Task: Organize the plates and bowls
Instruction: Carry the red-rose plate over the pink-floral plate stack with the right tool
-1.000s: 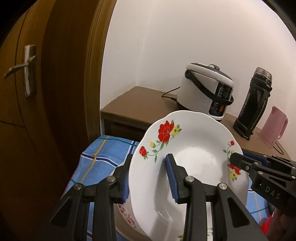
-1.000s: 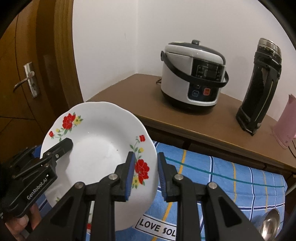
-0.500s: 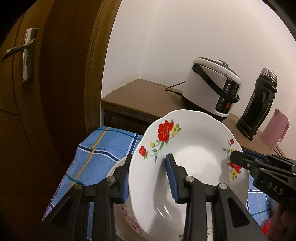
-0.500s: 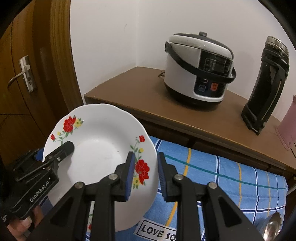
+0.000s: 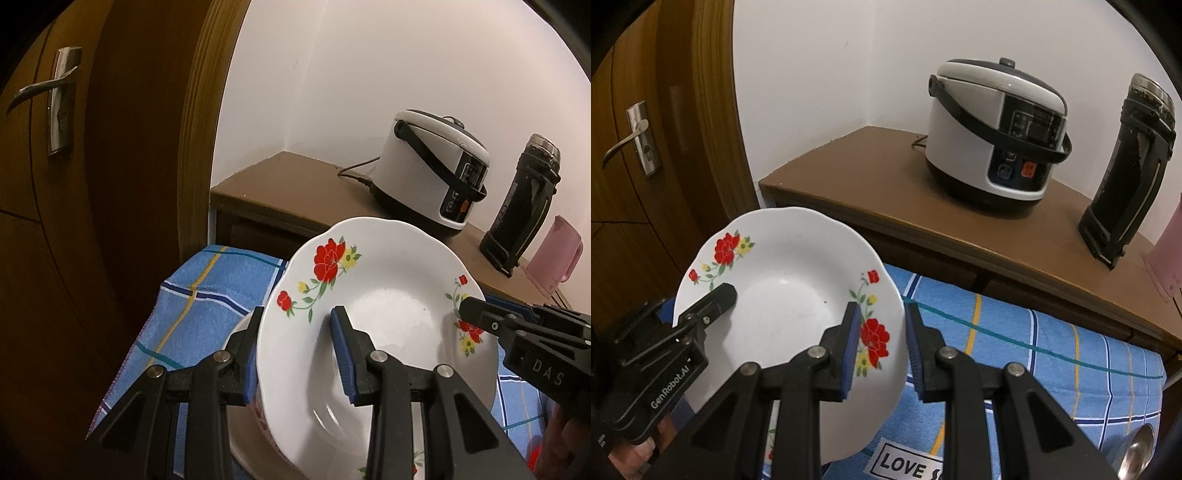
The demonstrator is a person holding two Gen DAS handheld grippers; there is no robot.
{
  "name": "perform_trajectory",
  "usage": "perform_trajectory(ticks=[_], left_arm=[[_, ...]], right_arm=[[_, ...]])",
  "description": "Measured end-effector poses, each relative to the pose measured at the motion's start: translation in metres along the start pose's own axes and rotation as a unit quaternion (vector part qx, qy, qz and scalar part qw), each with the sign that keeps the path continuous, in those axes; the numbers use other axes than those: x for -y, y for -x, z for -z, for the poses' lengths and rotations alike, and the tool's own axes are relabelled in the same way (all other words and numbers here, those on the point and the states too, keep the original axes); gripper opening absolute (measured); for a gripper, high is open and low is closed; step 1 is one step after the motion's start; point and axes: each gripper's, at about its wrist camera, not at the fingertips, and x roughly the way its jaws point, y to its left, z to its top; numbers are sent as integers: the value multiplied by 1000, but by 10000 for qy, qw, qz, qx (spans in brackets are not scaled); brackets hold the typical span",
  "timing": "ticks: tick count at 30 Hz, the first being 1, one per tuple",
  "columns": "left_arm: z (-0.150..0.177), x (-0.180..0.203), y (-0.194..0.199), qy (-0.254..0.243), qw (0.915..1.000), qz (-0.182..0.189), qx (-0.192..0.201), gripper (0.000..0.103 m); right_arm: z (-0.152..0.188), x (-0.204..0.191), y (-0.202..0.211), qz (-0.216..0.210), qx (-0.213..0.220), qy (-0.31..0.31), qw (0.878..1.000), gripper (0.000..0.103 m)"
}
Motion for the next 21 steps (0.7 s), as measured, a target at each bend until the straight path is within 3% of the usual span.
perform_trajectory(ticks=[21], left_arm=[[1, 1, -6, -103, 9998, -127, -147, 38]], right_arm=[[1, 2, -11, 11, -92, -6, 10000, 25]])
